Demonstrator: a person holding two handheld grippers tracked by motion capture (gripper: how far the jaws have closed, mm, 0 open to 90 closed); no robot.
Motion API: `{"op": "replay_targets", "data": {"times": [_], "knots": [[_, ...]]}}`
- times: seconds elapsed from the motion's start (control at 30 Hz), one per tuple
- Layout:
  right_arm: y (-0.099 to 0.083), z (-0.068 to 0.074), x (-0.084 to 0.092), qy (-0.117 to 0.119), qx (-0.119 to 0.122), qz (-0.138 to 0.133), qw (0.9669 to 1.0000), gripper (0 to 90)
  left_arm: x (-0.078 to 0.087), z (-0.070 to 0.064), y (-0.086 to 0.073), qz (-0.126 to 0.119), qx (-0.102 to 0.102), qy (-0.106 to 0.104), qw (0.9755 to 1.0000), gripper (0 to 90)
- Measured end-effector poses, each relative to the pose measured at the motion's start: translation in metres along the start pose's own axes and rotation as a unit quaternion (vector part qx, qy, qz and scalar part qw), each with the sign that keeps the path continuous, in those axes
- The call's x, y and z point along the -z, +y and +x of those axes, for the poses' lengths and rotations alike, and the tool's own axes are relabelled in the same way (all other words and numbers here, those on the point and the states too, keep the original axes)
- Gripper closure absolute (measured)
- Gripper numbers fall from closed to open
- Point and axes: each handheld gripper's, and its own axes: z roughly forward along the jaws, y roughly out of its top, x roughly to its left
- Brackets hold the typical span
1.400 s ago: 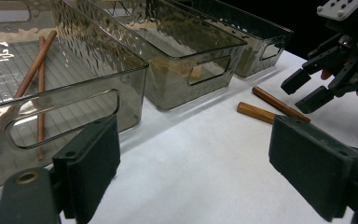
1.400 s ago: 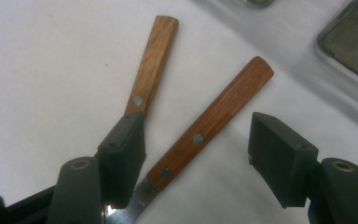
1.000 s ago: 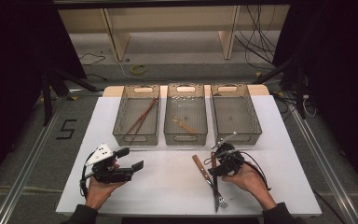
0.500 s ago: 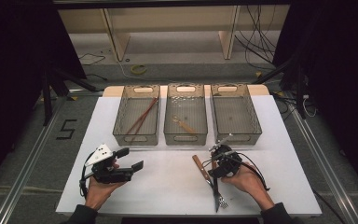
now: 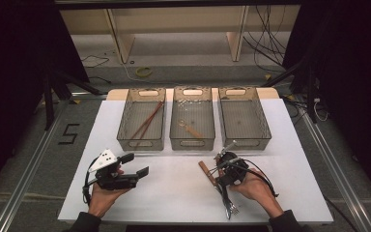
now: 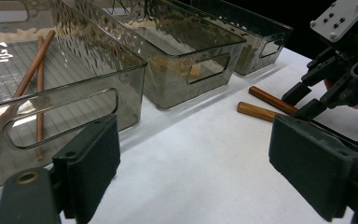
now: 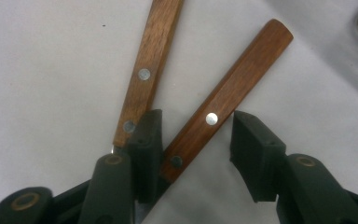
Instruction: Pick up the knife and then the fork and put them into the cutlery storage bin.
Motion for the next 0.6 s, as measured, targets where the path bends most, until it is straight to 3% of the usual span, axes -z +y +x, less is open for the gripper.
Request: {"op": "replay_targets", "data": {"times": [0.6], "knots": [[-0.0005,0.0006,0.0013,0.002,-0.016,0.0,0.9999,73.8,-0.0002,-0.0003,0.0,0.001,0.0,-0.002,1.0,16.0]]}}
